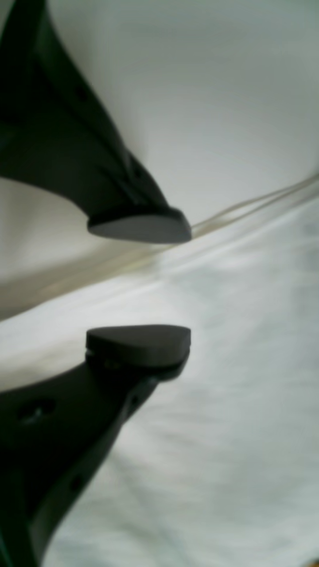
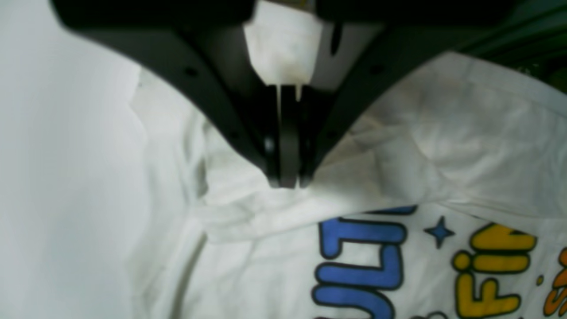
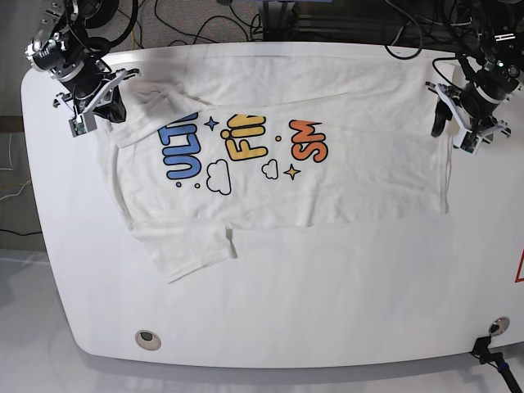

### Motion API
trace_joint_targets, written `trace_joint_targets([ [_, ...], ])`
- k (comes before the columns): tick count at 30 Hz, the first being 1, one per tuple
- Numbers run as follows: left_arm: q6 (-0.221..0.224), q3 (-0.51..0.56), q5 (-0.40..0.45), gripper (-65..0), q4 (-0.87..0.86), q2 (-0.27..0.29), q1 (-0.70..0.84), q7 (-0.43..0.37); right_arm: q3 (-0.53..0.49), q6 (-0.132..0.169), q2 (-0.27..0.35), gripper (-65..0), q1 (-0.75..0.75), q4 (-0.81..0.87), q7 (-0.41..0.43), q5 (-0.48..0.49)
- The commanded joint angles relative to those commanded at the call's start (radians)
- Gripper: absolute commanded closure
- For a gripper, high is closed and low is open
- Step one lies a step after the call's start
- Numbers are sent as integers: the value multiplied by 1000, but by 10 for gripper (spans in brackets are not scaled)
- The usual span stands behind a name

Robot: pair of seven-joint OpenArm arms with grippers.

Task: Fold the T-shirt properly
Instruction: 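Open both grippers and lift them off the shirt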

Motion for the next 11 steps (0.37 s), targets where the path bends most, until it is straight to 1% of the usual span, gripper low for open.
trace_joint_targets([
  [2,0,-2,5,-257,0,9,-43,6,-52,0,-6,0,43,0,0,-51],
  [3,0,2,20,-257,0,12,-46,6,-74,0,-8,0,61,-2,0,-72],
  [7,0,3,133,-257,-3,100,-100,6,-133,0,-12,0,132,-46,0,-152],
  [9,0,11,173,-257,-17,140,-103,2,-132,-7,-38,0,160,-68,0,-184],
  [11,0,15,193,-257,-18,163,-110,0,-135,-10,-49,0,186,-78,0,-233],
])
